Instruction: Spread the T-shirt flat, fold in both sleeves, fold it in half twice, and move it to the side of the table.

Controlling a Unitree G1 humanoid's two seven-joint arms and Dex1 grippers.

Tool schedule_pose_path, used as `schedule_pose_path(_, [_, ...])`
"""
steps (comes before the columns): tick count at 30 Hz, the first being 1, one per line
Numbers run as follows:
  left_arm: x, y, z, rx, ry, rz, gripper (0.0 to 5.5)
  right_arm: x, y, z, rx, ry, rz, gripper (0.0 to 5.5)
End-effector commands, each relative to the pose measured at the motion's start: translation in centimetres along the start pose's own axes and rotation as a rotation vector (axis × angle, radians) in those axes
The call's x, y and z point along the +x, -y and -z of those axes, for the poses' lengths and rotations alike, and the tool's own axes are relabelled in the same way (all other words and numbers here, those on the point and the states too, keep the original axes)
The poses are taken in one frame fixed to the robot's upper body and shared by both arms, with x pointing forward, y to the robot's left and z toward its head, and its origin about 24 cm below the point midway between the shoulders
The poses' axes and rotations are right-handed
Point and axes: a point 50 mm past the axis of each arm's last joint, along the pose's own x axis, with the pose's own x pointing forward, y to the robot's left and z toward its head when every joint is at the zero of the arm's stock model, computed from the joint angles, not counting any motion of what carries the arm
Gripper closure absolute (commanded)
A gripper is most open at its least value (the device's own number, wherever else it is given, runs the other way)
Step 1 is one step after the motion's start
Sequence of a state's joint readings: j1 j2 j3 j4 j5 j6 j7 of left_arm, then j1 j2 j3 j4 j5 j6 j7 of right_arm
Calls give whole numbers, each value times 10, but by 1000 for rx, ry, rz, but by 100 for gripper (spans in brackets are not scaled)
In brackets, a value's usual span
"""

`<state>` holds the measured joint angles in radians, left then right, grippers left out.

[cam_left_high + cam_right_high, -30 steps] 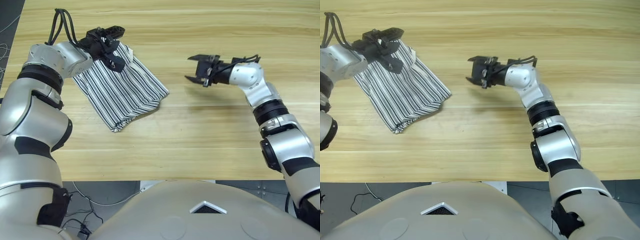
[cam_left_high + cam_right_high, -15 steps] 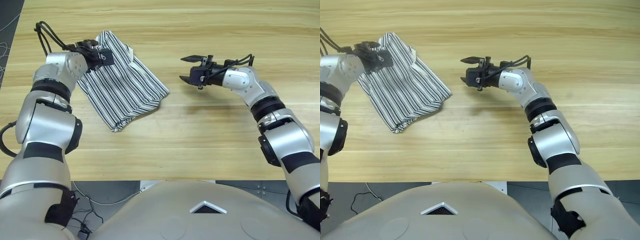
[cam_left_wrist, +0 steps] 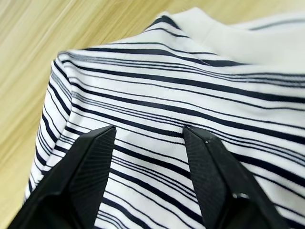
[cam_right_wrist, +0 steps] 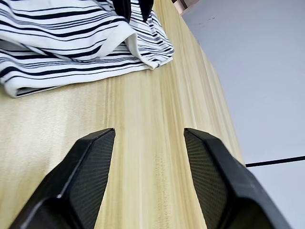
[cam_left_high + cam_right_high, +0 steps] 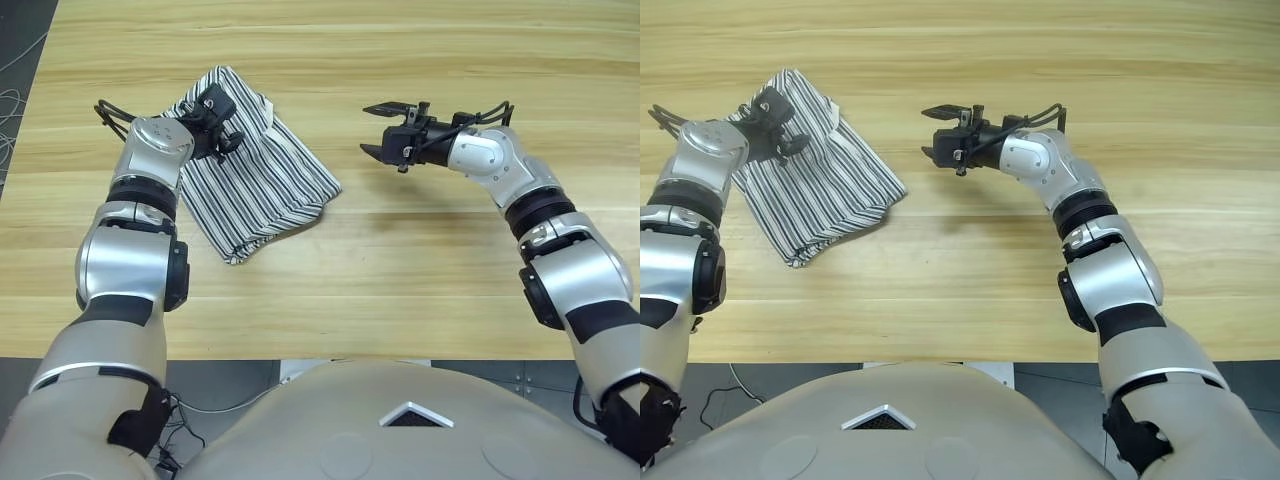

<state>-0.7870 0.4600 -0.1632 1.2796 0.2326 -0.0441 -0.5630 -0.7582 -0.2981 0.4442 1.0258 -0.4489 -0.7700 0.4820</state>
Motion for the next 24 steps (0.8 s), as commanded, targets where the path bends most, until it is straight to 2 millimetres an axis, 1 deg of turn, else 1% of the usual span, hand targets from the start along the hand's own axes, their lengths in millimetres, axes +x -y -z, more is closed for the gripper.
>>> schedule_pose_path(1, [17, 64, 43, -159, -151, 239, 286, -5, 13, -1, -45, 2, 22, 283])
schedule_pose_path(3, [19, 79, 41, -134, -130, 339, 286, -6, 16, -1, -53, 2, 32, 283])
schedule_pose_path(5, [21, 99, 37, -54, -95, 484, 286, -10, 23, 0, -63, -3, 48, 283])
schedule_pose_path(7, [21, 124, 35, 47, -53, 659, 286, -16, 31, 3, -74, -18, 68, 283])
schedule_pose_path(8, [20, 134, 32, 79, -30, 717, 286, -19, 34, 5, -80, -28, 74, 283])
schedule_pose_path(10, [20, 145, 23, 114, 21, 770, 286, -26, 35, 9, -90, -39, 72, 283])
schedule_pose_path(11, [19, 148, 18, 126, 48, 786, 286, -29, 31, 10, -91, -34, 55, 283])
schedule_pose_path(13, [19, 152, 7, 147, 87, 787, 286, -37, 15, 12, -91, -1, -19, 283])
schedule_pose_path(16, [21, 148, -3, 158, 95, 723, 286, -57, -23, 13, -96, 86, -225, 283])
schedule_pose_path(18, [23, 144, -3, 156, 82, 677, 286, -74, -46, 11, -68, 124, -346, 283])
schedule_pose_path(20, [23, 143, -1, 151, 71, 655, 286, -87, -61, 6, -29, 156, -410, 283])
schedule_pose_path(21, [23, 143, 1, 149, 68, 650, 286, -93, -71, 3, -7, 170, -434, 283])
schedule_pose_path(24, [24, 144, 3, 148, 60, 634, 286, -103, -90, -8, 55, 202, -455, 283])
